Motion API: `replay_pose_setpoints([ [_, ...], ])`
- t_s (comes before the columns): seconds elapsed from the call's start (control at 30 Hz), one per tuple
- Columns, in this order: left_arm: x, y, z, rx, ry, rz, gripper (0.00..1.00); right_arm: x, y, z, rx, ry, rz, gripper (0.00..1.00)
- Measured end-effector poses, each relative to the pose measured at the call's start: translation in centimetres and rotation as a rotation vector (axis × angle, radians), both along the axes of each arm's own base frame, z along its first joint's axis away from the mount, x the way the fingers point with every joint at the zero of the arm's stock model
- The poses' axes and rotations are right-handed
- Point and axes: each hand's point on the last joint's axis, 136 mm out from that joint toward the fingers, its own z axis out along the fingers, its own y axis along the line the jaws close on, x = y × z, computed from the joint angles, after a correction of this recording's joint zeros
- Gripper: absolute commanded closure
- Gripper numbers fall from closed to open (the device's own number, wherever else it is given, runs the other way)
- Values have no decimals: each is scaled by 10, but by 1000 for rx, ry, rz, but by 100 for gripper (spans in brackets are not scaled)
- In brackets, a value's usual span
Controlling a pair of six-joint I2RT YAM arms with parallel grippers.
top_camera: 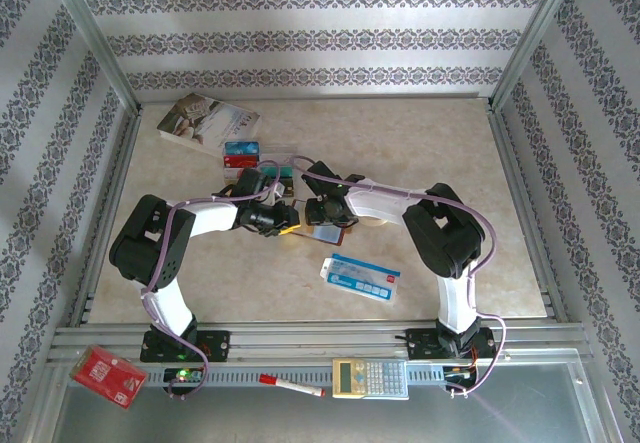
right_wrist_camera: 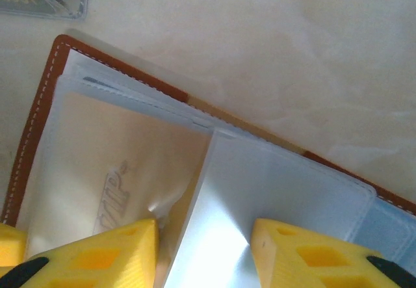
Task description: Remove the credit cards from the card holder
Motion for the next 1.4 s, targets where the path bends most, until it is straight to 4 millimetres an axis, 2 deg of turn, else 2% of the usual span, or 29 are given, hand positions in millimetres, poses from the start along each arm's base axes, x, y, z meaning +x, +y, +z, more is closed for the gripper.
replay_pose_setpoints([
  [0.23, 6, -7, 9, -49, -29, 0, 75, -2, -5, 15, 93, 36, -56, 52],
  [0.43, 4, -14, 15, -73, -37, -9, 74, 5, -10, 54, 208, -33, -118, 52],
  [0.6, -2, -25, 18, -81, -42, -36, 72, 6, -27, 76, 266, -83, -180, 51],
  [0.8, -12, -43, 22, -96, -44, -72, 69, 5, -46, 79, 272, -99, -234, 51],
  [0.97, -13, -57, 31, -113, -61, -95, 68, 1, -52, 74, 263, -95, -249, 51],
  [1.17, -9, -59, 36, -117, -77, -91, 64, -1, -55, 76, 263, -103, -252, 51],
  [1.4, -6, -61, 40, -129, -89, -92, 63, 2, -55, 84, 282, -127, -252, 52],
])
